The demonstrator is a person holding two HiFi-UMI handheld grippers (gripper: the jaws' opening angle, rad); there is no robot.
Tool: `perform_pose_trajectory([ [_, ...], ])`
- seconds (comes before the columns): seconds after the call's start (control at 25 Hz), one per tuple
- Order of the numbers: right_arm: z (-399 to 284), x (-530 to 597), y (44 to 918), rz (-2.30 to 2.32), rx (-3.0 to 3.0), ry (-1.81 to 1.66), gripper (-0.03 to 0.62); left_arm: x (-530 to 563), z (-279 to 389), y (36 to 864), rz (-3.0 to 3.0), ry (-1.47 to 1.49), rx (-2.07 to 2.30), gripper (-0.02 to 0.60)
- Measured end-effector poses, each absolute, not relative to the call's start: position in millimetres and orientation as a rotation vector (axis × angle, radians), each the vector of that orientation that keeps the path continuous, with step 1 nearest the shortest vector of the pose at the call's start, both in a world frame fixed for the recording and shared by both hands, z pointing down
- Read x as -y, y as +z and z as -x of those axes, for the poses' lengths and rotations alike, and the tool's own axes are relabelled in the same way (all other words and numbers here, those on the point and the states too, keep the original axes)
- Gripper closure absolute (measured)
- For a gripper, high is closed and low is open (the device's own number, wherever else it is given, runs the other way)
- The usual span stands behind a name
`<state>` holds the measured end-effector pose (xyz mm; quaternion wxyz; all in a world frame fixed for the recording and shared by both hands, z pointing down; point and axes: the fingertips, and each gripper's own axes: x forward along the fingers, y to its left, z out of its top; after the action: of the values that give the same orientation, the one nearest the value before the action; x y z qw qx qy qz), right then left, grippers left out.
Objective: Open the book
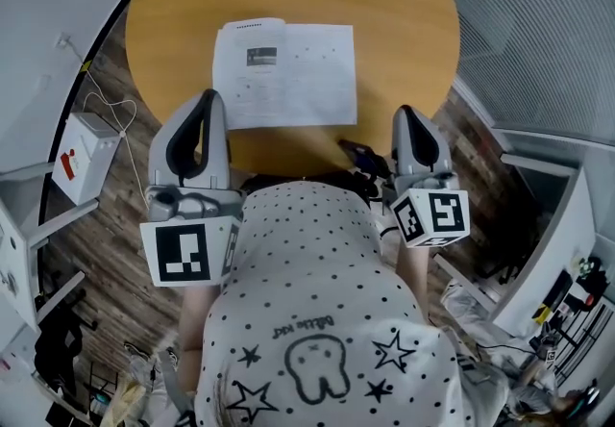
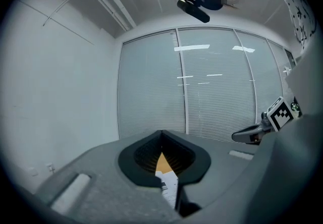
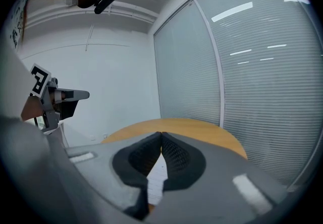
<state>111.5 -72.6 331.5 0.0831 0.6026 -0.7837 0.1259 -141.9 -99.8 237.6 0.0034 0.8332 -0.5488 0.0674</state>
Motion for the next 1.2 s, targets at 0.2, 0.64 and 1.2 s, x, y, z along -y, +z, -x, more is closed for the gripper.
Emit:
perform_pose_trajectory([
  [0.2, -112, 72, 333, -1.809, 2.350, 0.384, 0.589, 98, 138, 237, -2.627, 0.227, 1.714, 0.571],
  [0.64, -119, 72, 331, -1.811, 2.345, 0.342, 0.589, 98, 137, 240, -2.613, 0.232, 1.718, 0.571],
  [1.2, -122, 73, 334, -1.808, 2.348, 0.332, 0.589, 97, 136, 246, -2.605, 0.234, 1.709, 0.571],
])
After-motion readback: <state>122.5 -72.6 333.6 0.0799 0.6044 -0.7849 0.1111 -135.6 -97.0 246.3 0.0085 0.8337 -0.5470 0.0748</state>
